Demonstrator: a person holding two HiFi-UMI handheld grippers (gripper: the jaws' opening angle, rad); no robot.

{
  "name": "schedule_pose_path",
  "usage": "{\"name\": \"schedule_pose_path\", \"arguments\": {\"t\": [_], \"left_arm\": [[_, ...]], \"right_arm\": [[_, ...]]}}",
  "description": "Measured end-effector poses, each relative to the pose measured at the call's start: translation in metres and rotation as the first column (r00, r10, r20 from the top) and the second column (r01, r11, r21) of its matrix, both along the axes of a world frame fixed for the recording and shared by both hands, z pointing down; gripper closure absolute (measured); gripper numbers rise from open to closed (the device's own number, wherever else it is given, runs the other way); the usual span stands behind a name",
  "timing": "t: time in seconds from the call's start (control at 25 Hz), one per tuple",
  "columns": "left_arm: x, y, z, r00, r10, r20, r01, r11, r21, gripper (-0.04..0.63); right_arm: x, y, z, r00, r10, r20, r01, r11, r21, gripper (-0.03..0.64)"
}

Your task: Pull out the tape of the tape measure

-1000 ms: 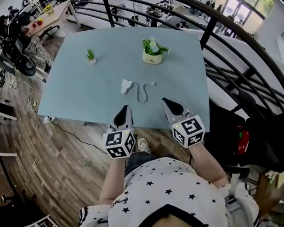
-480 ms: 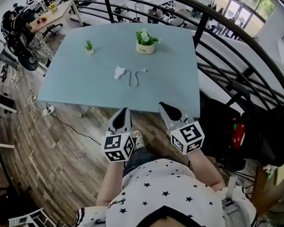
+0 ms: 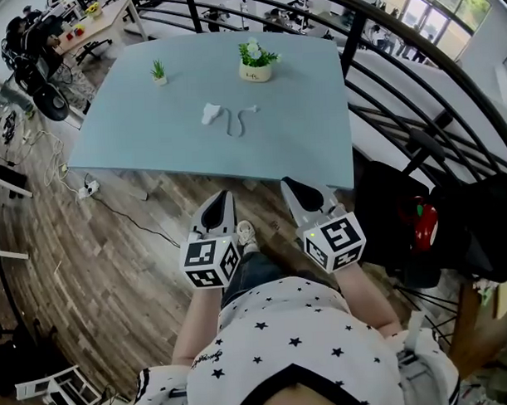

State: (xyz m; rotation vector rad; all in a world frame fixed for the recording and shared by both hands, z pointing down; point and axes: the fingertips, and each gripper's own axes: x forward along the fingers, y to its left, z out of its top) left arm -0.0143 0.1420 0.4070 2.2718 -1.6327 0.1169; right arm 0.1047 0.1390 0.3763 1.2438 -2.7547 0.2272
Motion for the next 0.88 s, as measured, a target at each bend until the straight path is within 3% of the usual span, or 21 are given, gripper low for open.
{"name": "schedule_pose_path", "arguments": {"t": [0.88], "left_arm": [[0.0062,0.0,-0.0084,1.0,0.015,-0.002,-0.015,1.0,0.026,0.588]], "right_arm": [[-0.0081,0.0074,0.0032,0.999,-0.033,-0.021,0.032,0.999,-0.002,0.612]]}}
